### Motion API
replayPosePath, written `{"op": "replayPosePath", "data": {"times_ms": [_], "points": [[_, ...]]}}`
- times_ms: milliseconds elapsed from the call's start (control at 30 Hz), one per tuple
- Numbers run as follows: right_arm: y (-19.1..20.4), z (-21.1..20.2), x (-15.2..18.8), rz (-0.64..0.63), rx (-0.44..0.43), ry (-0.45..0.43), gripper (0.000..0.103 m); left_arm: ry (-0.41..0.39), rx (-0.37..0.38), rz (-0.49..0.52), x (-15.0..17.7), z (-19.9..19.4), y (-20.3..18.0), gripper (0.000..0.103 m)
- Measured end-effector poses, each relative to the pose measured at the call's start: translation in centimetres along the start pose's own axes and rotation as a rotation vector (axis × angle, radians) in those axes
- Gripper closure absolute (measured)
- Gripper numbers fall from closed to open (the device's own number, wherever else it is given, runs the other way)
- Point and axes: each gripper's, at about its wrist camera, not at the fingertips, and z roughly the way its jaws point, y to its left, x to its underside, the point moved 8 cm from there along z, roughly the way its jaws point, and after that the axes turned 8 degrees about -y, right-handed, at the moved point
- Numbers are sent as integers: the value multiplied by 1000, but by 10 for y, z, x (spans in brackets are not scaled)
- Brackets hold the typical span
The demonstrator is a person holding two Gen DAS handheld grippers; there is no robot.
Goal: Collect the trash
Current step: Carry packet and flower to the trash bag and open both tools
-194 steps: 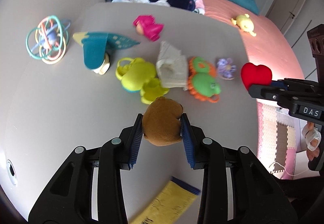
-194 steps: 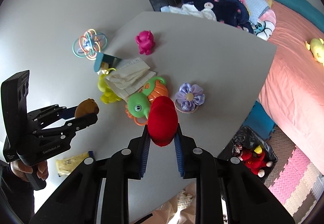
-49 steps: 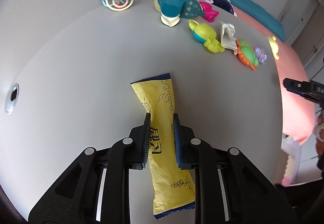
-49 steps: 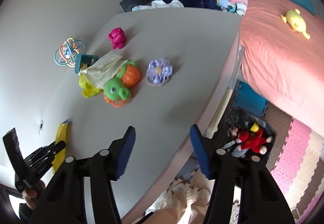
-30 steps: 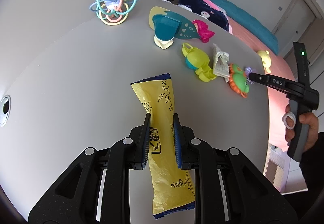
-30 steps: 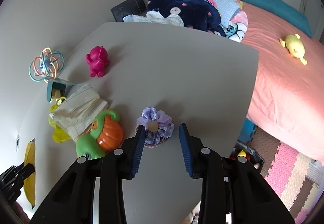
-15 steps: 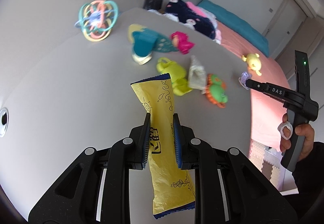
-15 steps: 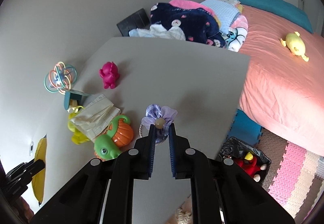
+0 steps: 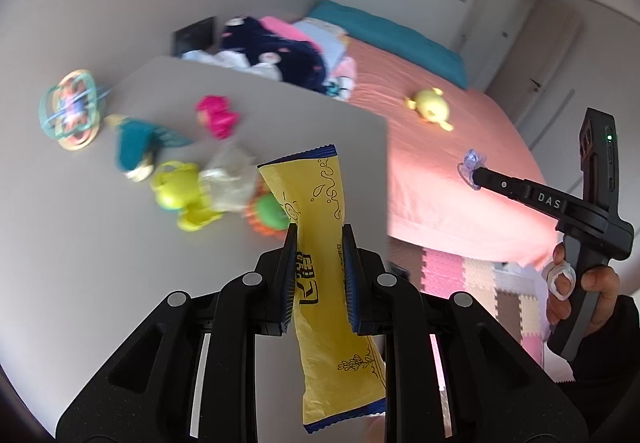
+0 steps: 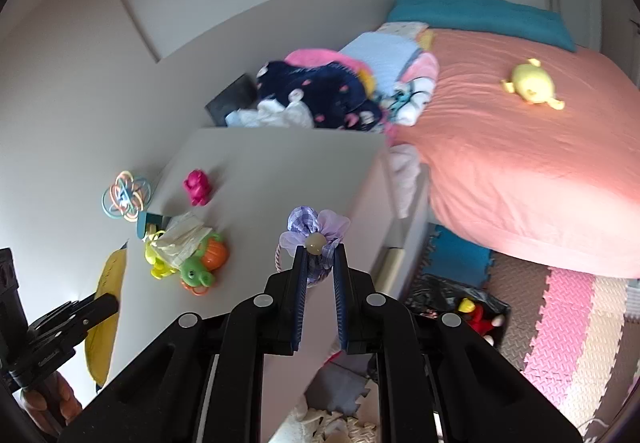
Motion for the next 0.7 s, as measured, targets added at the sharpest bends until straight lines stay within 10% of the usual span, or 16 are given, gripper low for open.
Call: {"op": "replayPosePath", "data": {"times_ms": [700], "points": [[-117, -104, 35, 194, 161, -89, 89, 130, 311, 235, 14, 61, -176, 82]]}}
